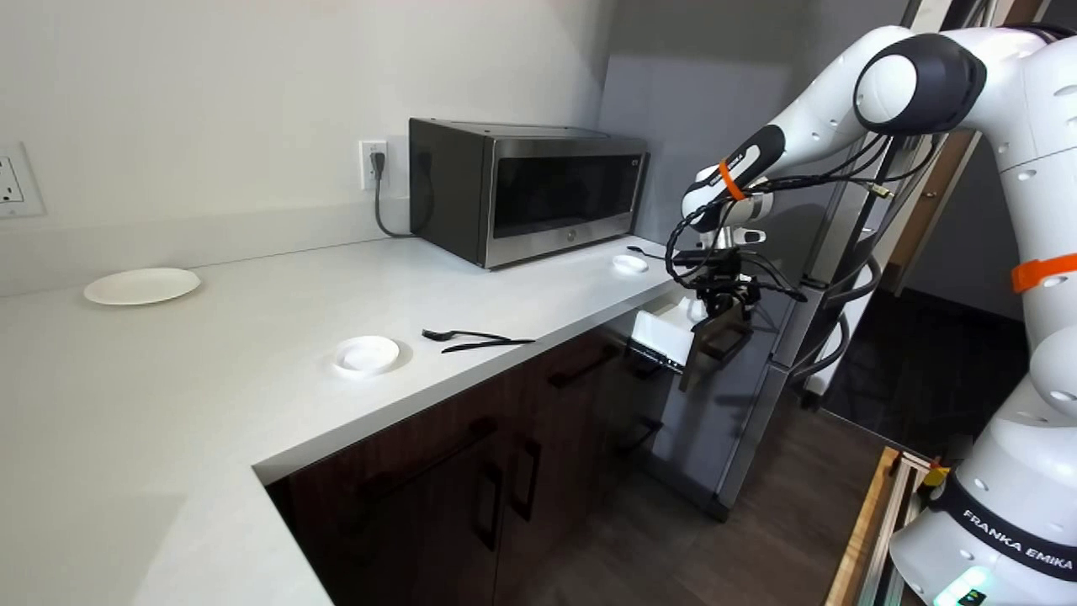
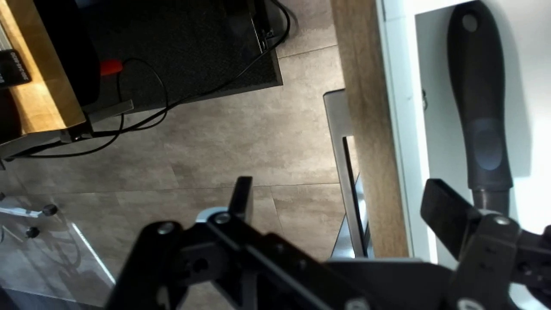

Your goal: Open the top drawer then remove the spoon inside

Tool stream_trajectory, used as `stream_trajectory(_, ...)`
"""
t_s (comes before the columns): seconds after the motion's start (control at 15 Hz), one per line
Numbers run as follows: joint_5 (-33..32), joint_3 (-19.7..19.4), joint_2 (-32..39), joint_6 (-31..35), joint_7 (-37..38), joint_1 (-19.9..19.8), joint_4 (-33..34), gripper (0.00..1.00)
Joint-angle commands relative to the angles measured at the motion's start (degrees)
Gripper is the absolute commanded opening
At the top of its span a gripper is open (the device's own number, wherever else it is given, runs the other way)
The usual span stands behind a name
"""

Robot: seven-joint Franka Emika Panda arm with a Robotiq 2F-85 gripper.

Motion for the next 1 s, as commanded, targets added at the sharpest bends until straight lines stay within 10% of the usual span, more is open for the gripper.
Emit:
stream_trajectory(0.0,-0.3,-0.6,3.0,-1.3,0.0,-0.2,1.5,1.0)
stream_trajectory(0.93,-13.0,-10.7,6.2,-1.9,-6.0,-4.6,1.2,1.0)
